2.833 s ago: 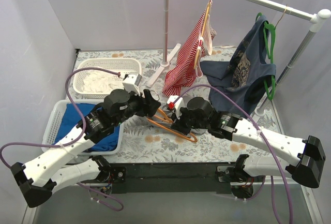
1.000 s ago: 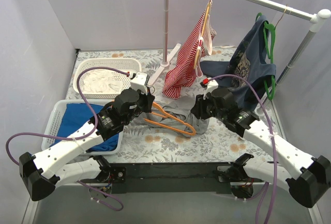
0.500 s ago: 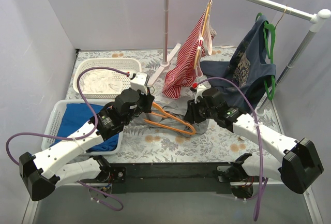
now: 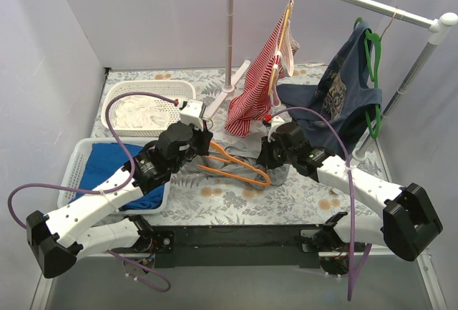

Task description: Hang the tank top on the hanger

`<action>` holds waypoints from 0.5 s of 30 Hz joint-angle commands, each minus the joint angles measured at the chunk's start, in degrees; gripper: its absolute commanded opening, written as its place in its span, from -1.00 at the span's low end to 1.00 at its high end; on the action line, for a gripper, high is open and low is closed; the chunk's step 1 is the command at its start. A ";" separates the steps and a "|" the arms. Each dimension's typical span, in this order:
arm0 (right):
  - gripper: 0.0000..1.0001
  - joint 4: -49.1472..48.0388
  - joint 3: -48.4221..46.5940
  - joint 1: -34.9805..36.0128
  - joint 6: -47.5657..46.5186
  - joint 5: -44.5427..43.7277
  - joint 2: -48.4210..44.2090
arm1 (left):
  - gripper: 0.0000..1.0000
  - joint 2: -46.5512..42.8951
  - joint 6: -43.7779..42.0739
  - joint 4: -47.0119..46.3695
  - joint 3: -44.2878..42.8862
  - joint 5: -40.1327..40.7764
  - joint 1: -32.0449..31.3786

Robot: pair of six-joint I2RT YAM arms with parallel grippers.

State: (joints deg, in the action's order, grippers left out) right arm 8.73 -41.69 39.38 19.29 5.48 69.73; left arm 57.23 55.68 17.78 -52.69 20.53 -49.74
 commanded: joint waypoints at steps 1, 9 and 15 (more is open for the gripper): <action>-0.95 -1.62 2.14 -0.26 1.63 -6.86 -2.84 | -1.00 0.25 4.17 2.78 -1.72 3.01 -0.01; -0.97 1.90 4.25 -0.35 2.77 -10.31 -9.00 | -1.00 1.83 8.04 2.52 -2.51 10.31 -0.10; -0.97 4.62 3.55 -0.53 2.33 -11.19 -11.64 | -1.00 3.32 9.00 2.61 -2.95 13.39 -0.01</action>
State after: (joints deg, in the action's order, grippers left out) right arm 11.00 -37.60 39.22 21.28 -3.25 59.96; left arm 59.57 61.19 17.74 -54.35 29.78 -49.74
